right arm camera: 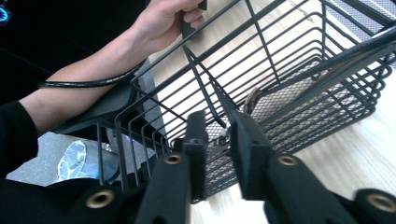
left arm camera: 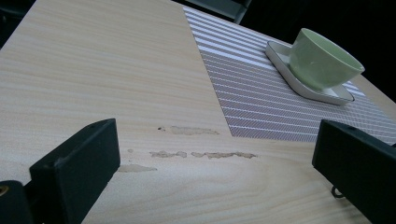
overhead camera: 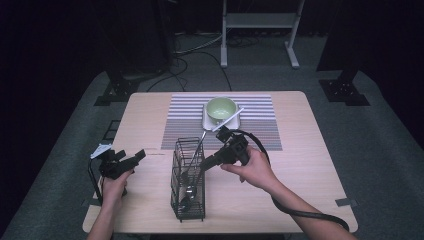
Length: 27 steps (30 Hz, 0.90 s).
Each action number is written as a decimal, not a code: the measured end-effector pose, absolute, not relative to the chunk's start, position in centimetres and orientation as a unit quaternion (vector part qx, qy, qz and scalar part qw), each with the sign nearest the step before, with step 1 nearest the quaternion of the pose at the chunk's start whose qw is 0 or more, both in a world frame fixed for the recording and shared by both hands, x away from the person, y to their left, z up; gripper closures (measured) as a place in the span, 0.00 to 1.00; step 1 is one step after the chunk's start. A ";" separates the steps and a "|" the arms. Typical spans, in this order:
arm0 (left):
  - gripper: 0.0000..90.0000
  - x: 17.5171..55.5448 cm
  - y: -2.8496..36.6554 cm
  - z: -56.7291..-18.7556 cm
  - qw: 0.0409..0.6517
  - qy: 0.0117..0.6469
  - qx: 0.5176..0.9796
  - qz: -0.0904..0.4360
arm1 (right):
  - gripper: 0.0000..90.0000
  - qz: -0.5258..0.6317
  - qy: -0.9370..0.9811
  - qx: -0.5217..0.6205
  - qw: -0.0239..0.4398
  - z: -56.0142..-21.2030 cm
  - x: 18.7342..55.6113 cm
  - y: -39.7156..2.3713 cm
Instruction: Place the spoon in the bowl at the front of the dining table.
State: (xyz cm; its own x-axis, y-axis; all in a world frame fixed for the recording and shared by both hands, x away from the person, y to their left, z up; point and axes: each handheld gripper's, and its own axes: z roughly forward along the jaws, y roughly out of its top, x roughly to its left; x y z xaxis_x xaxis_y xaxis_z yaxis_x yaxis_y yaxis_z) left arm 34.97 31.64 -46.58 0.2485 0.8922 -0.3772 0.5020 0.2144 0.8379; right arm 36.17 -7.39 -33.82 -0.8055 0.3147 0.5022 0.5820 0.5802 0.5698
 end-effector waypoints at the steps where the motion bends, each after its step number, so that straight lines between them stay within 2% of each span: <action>1: 0.00 35.0 31.6 -46.6 0.517 0.583 0.597 0.189 | 0.89 -0.379 -0.871 -0.257 0.176 -33.8 36.2 -7.4; 2: 0.00 35.0 31.6 -46.6 0.517 0.583 0.597 0.189 | 0.95 -0.382 -0.870 -0.258 0.176 -33.8 36.2 -7.4; 10: 0.00 35.0 31.6 -46.6 0.517 0.583 0.598 0.189 | 0.98 -0.387 -0.868 -0.263 0.165 -33.8 36.1 -7.7; 27: 0.00 35.0 31.7 -46.6 0.516 0.584 0.597 0.189 | 0.99 -0.421 -0.845 -0.278 0.176 -32.7 36.3 -9.4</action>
